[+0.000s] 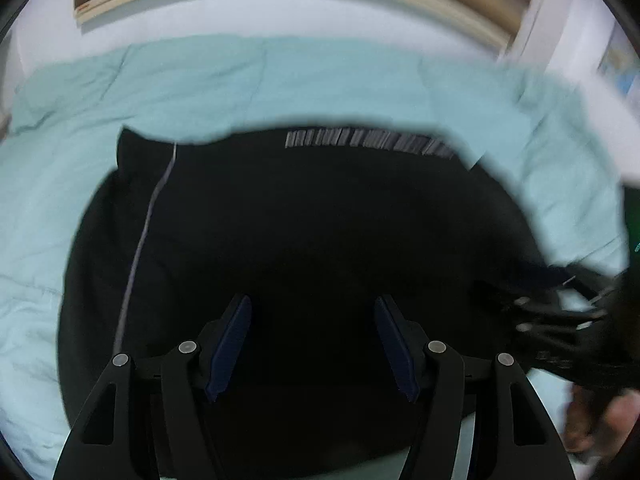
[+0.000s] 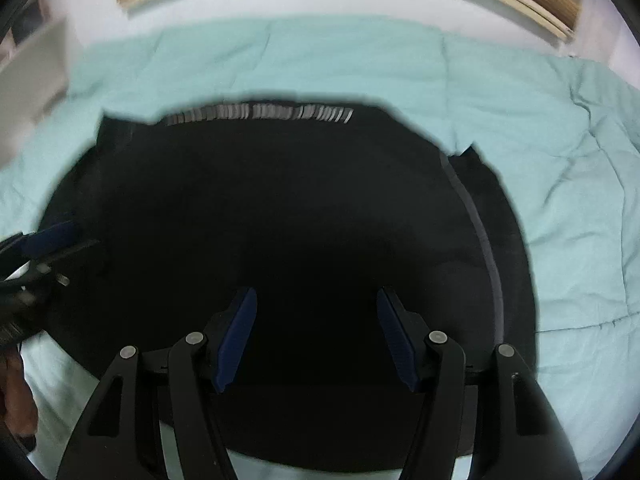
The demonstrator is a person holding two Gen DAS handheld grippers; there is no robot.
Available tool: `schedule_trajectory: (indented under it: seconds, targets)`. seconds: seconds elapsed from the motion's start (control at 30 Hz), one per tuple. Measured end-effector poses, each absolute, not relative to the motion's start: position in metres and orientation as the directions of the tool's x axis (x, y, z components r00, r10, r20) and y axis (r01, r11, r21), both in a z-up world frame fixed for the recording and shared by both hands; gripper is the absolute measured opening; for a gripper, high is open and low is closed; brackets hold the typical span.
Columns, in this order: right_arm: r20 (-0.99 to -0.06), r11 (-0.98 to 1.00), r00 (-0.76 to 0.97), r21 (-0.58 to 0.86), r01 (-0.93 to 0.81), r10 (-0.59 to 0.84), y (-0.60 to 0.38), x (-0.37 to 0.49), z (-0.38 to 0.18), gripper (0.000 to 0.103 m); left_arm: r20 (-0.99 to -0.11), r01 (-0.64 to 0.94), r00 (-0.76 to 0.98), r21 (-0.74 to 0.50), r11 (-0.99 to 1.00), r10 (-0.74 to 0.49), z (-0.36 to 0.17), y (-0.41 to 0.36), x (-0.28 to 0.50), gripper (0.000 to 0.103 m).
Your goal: Fold large clothes
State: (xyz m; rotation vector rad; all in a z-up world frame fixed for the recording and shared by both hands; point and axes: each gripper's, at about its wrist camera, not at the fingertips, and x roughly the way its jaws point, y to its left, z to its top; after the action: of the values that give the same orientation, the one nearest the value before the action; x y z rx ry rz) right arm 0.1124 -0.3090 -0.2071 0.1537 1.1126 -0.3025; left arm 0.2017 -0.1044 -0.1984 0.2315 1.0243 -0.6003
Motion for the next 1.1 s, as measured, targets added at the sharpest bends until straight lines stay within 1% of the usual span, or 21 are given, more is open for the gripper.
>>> schedule_trajectory:
  seconds: [0.07, 0.13, 0.3, 0.37, 0.43, 0.5, 0.57, 0.6, 0.67, 0.7, 0.77, 0.8, 0.83, 0.9, 0.97, 1.1]
  targets:
    - [-0.918, 0.948, 0.372, -0.014, 0.319, -0.139, -0.320, 0.118, -0.233, 0.065, -0.876, 0.555, 0.358, -0.080, 0.828, -0.324, -0.221, -0.105, 0.204, 0.068]
    - [-0.926, 0.942, 0.363, 0.027, 0.335, -0.102, -0.327, 0.119, -0.248, 0.066, -0.882, 0.543, 0.351, -0.081, 0.836, -0.313, -0.229, -0.105, 0.209, 0.068]
    - [-0.930, 0.946, 0.353, 0.022, 0.324, -0.100, -0.331, 0.120, -0.251, 0.066, -0.886, 0.540, 0.352, -0.072, 0.839, -0.302, -0.222, -0.106, 0.212, 0.069]
    - [-0.938, 0.944, 0.343, 0.065, 0.323, -0.053, -0.339, 0.121, -0.237, 0.066, -0.886, 0.550, 0.336, -0.089, 0.830, -0.318, -0.206, -0.104, 0.213, 0.069]
    - [-0.920, 0.943, 0.390, 0.103, 0.316, -0.030, -0.350, 0.121, -0.213, 0.066, -0.868, 0.551, 0.345, -0.119, 0.826, -0.356, -0.184, -0.103, 0.223, 0.070]
    - [-0.893, 0.952, 0.442, 0.056, 0.301, -0.087, -0.358, 0.133, -0.183, 0.066, -0.829, 0.526, 0.418, -0.113, 0.843, -0.371, -0.153, -0.106, 0.236, 0.070]
    - [-0.883, 0.948, 0.447, 0.009, 0.317, -0.141, -0.368, 0.153, -0.171, 0.066, -0.825, 0.512, 0.445, -0.083, 0.855, -0.347, -0.139, -0.118, 0.255, 0.070]
    - [-0.883, 0.943, 0.442, -0.002, 0.332, -0.158, -0.376, 0.165, -0.172, 0.066, -0.844, 0.507, 0.422, -0.084, 0.858, -0.332, -0.142, -0.126, 0.267, 0.070]
    - [-0.894, 0.932, 0.423, 0.017, 0.363, -0.149, -0.394, 0.180, -0.186, 0.066, -0.883, 0.476, 0.323, -0.159, 0.865, -0.340, -0.160, -0.131, 0.294, 0.070]
    - [-0.905, 0.926, 0.408, 0.043, 0.375, -0.123, -0.402, 0.188, -0.197, 0.066, -0.903, 0.445, 0.269, -0.191, 0.875, -0.334, -0.175, -0.129, 0.307, 0.070]
    - [-0.934, 0.912, 0.356, 0.125, 0.390, -0.025, -0.417, 0.202, -0.229, 0.066, -0.923, 0.417, 0.205, -0.217, 0.883, -0.324, -0.196, -0.130, 0.312, 0.070]
    - [-0.944, 0.908, 0.329, 0.138, 0.396, 0.000, -0.421, 0.206, -0.244, 0.068, -0.930, 0.415, 0.185, -0.219, 0.883, -0.318, -0.205, -0.131, 0.316, 0.071]
    - [-0.947, 0.906, 0.320, 0.141, 0.398, 0.007, -0.424, 0.208, -0.250, 0.071, -0.933, 0.415, 0.180, -0.216, 0.884, -0.313, -0.211, -0.132, 0.322, 0.071]
    - [-0.949, 0.909, 0.316, 0.131, 0.395, -0.001, -0.428, 0.212, -0.260, 0.074, -0.939, 0.427, 0.184, -0.190, 0.884, -0.291, -0.220, -0.136, 0.323, 0.072]
    - [-0.949, 0.912, 0.316, 0.123, 0.391, -0.007, -0.425, 0.211, -0.265, 0.074, -0.941, 0.438, 0.190, -0.174, 0.882, -0.280, -0.223, -0.140, 0.324, 0.073]
    - [-0.943, 0.903, 0.334, 0.156, 0.401, 0.015, -0.443, 0.204, -0.258, 0.074, -0.929, 0.441, 0.182, -0.215, 0.871, -0.322, -0.219, -0.136, 0.323, 0.074]
